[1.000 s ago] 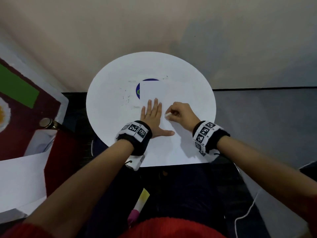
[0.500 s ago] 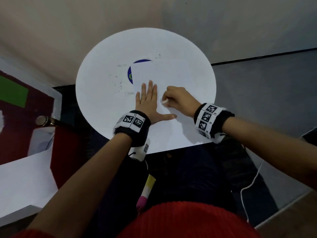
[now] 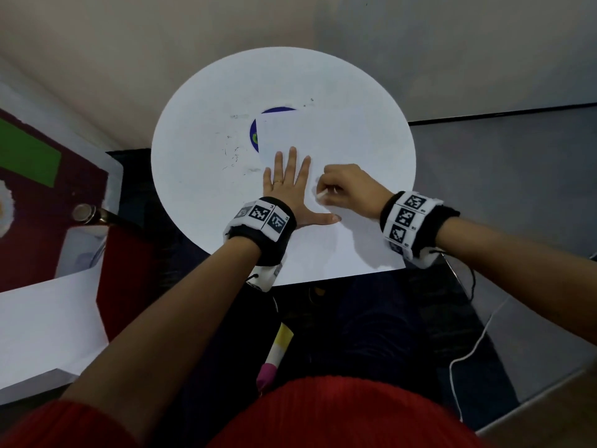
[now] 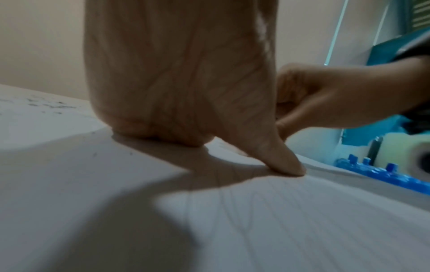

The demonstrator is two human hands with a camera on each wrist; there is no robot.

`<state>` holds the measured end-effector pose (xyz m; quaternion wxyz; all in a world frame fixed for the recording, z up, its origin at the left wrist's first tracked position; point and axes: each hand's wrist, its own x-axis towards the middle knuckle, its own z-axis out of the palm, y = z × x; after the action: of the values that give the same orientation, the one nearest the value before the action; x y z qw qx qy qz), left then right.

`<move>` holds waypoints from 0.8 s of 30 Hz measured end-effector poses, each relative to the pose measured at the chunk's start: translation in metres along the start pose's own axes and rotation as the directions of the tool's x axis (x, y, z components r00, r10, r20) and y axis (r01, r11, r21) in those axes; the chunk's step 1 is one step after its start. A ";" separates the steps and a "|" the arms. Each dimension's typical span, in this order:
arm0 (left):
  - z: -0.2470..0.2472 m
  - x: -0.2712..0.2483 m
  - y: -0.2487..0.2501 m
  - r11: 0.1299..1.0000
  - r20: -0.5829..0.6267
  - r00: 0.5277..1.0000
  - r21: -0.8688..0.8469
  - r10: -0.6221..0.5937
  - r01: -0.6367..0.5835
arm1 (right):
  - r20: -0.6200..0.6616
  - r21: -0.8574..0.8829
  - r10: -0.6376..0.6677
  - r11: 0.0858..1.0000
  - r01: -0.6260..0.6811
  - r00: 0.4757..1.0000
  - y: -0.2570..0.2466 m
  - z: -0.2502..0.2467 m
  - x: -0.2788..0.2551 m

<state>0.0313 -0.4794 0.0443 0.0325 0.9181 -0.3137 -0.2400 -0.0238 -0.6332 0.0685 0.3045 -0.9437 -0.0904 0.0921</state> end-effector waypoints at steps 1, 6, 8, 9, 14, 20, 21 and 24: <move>0.000 0.000 0.001 1.000 0.004 1.000 0.003 0.003 -0.003 | -0.020 0.000 0.011 1.000 -0.011 1.000 0.001 -0.004 0.009; -0.001 -0.001 0.000 1.000 0.003 1.000 -0.017 -0.002 0.002 | -0.121 0.057 0.048 0.997 -0.042 0.991 0.003 -0.001 0.015; 0.000 -0.001 0.001 1.000 -0.013 1.000 -0.024 -0.005 0.005 | -0.065 0.049 0.032 0.998 -0.028 0.997 0.004 0.002 -0.005; 0.000 -0.002 0.001 1.000 -0.023 1.000 -0.028 -0.007 0.006 | -0.024 0.044 0.021 0.999 -0.020 0.999 0.006 0.002 -0.012; 0.001 -0.003 0.003 1.000 -0.018 1.000 -0.016 -0.009 0.009 | -0.061 0.010 0.035 0.999 -0.034 0.998 0.007 -0.012 0.022; 0.001 -0.003 0.002 1.000 -0.035 0.999 -0.022 -0.014 0.013 | -0.035 0.027 0.044 0.999 -0.043 0.998 0.011 -0.003 -0.006; 0.001 -0.003 0.003 1.000 -0.040 0.999 -0.019 -0.015 0.014 | 0.010 0.006 0.040 0.999 -0.040 0.999 0.011 -0.004 -0.011; 0.001 -0.003 0.004 1.000 -0.032 0.999 -0.004 -0.011 0.011 | 0.033 -0.053 0.028 0.998 -0.026 0.999 0.009 -0.015 0.011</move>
<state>0.0263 -0.4801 0.0452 0.0381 0.9234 -0.3076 -0.2263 -0.0092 -0.6458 0.0737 0.2768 -0.9509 -0.0850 0.1097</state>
